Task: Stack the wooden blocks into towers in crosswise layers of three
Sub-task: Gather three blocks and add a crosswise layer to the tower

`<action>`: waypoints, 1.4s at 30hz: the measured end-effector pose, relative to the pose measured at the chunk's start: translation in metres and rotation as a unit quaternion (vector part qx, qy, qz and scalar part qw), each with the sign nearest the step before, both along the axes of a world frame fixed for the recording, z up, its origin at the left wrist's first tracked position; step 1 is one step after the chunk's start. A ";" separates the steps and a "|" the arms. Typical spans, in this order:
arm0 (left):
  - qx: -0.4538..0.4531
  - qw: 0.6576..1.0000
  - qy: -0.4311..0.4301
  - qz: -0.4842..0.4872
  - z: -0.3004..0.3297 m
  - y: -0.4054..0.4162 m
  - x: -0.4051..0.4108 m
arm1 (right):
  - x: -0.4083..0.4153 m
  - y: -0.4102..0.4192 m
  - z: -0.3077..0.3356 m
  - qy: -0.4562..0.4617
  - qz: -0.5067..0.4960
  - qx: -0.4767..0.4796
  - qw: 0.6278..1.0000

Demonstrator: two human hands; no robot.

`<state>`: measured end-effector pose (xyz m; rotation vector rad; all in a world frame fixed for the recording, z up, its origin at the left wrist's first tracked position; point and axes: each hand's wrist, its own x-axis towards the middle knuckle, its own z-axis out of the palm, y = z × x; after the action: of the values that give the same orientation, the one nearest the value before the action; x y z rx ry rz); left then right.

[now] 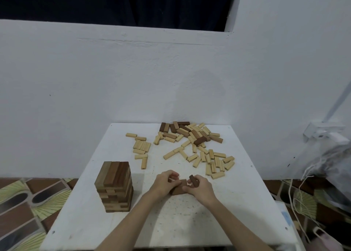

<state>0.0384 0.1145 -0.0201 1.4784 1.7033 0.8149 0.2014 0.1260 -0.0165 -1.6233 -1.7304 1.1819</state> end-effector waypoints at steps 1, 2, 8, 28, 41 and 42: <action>-0.007 1.000 0.007 -0.024 0.001 -0.001 -0.002 | 0.001 0.002 0.000 0.001 -0.006 0.002 1.000; -0.017 0.998 0.019 -0.049 0.001 -0.003 -0.005 | 0.003 0.003 0.001 0.002 -0.013 0.004 1.000; 0.014 0.993 0.088 -0.080 -0.002 -0.004 -0.012 | 0.012 0.004 0.006 -0.020 0.044 0.002 0.999; 0.012 0.997 0.066 -0.043 0.004 -0.010 -0.012 | -0.007 -0.005 -0.003 -0.168 0.205 0.170 0.949; -0.051 0.991 0.100 -0.078 0.004 -0.009 -0.006 | 0.002 0.004 0.001 -0.100 0.125 0.033 0.987; -0.048 0.991 0.102 -0.078 0.005 -0.009 -0.006 | 0.001 0.004 0.001 -0.099 0.123 0.026 0.987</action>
<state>0.0321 0.1057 -0.0149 1.6505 1.7205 0.5070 0.2023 0.1305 -0.0156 -1.5749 -2.1183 1.1024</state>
